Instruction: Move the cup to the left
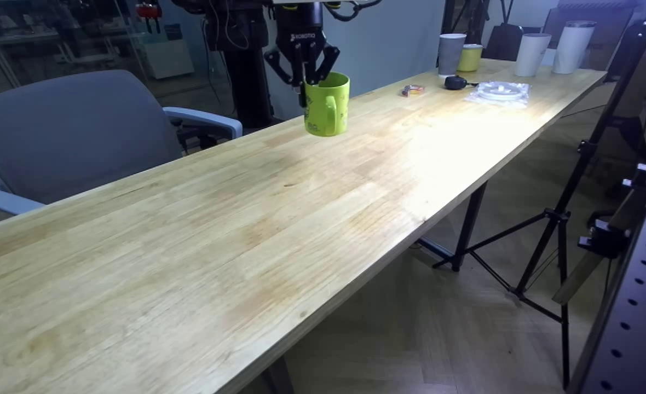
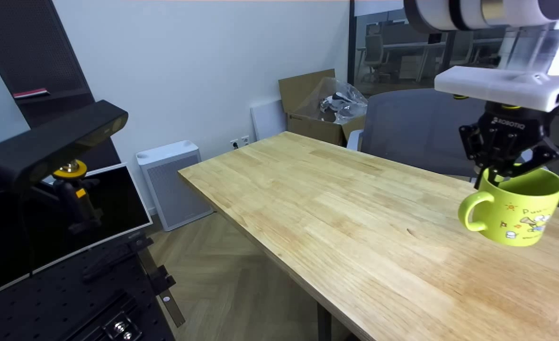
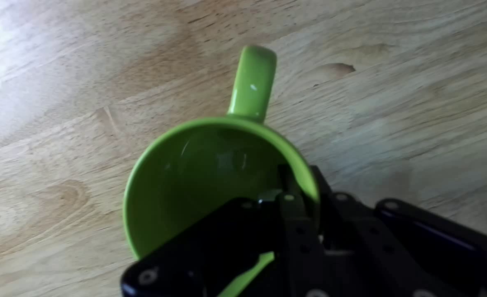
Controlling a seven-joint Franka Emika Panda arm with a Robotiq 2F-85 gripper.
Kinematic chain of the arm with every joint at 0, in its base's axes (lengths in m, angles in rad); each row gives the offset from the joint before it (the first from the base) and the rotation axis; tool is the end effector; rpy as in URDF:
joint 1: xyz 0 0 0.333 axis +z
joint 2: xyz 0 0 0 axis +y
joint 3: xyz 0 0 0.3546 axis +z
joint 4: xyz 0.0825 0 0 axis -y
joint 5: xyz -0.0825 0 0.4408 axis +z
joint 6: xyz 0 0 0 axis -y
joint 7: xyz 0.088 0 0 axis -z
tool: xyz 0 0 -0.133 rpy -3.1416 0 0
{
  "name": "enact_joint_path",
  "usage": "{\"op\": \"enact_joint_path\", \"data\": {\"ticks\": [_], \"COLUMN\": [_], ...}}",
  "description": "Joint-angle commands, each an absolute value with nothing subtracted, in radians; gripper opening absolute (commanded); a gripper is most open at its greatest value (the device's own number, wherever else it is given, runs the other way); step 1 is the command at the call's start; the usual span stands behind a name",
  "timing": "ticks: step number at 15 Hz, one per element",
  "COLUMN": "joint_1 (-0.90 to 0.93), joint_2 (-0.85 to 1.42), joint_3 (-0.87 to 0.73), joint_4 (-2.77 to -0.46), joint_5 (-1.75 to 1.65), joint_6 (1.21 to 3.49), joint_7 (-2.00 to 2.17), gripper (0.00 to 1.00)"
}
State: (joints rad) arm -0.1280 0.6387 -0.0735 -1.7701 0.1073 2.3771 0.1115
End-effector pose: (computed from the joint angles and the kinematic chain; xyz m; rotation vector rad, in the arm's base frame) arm 0.7046 -0.1379 0.1614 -3.0556 0.5841 0.0428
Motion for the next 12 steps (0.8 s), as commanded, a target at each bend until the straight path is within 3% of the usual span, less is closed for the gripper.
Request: {"op": "enact_joint_path", "data": {"ticks": [1,12], "joint_1": [-0.088,0.039], "joint_2": [0.602,0.563], "joint_3": [-0.044,0.021], "joint_4": [-1.784,-1.887], "joint_5": [0.115,0.085], "joint_6": [2.348,2.373], "joint_7": [0.117,0.101], "gripper": [0.03,0.03]}}
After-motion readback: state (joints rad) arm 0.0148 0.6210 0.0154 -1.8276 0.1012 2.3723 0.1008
